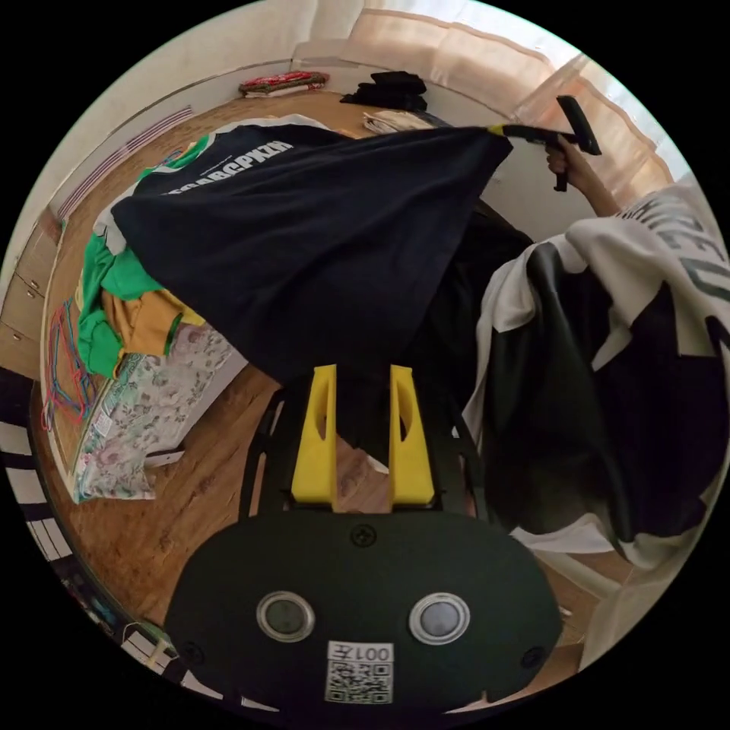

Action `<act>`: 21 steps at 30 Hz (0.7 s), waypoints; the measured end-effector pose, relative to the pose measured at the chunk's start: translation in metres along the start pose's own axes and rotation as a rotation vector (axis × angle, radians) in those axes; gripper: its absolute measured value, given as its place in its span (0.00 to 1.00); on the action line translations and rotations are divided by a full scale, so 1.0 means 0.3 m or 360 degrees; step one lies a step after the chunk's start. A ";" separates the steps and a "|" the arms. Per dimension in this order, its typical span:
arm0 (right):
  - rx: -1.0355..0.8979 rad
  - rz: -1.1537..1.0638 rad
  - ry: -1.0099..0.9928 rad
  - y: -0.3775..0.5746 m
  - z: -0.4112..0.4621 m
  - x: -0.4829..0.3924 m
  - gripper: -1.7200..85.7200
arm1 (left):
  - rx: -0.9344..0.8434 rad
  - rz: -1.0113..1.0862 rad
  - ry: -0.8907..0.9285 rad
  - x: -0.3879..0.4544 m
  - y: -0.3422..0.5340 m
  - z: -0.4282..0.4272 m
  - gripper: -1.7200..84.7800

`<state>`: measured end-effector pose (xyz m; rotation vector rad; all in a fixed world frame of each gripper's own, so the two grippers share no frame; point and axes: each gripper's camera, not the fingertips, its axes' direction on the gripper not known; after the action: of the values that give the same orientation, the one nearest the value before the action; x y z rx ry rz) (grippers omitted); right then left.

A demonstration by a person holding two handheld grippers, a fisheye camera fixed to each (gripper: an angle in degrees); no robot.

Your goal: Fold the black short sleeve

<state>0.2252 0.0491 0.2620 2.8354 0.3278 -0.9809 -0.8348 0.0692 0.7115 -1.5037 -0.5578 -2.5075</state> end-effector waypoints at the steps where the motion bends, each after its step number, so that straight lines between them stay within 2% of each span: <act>1: -0.0029 0.0024 0.0016 0.023 0.019 0.008 0.02 | 0.0045 -0.0030 0.0028 0.004 0.013 -0.008 0.12; 7: 0.0035 0.0127 -0.0053 0.083 0.044 0.054 0.02 | 0.0091 -0.0098 0.0068 0.049 0.054 -0.029 0.02; 12: 0.0111 0.0078 -0.0035 0.068 0.028 0.047 0.02 | 0.0106 -0.0092 -0.0182 0.137 0.032 -0.067 0.01; 16: 0.0173 -0.0058 0.0050 0.040 -0.032 -0.006 0.02 | 0.0315 -0.0120 -0.0427 0.212 0.030 -0.259 0.01; 21: 0.0099 -0.0298 0.0042 -0.002 -0.105 -0.079 0.02 | 0.0464 0.0080 -0.0677 0.368 0.037 -0.527 0.01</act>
<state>0.2256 0.0516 0.3013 2.9175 0.5852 -1.0038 -1.0130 0.0019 0.7438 -1.9018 -0.8881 -1.9618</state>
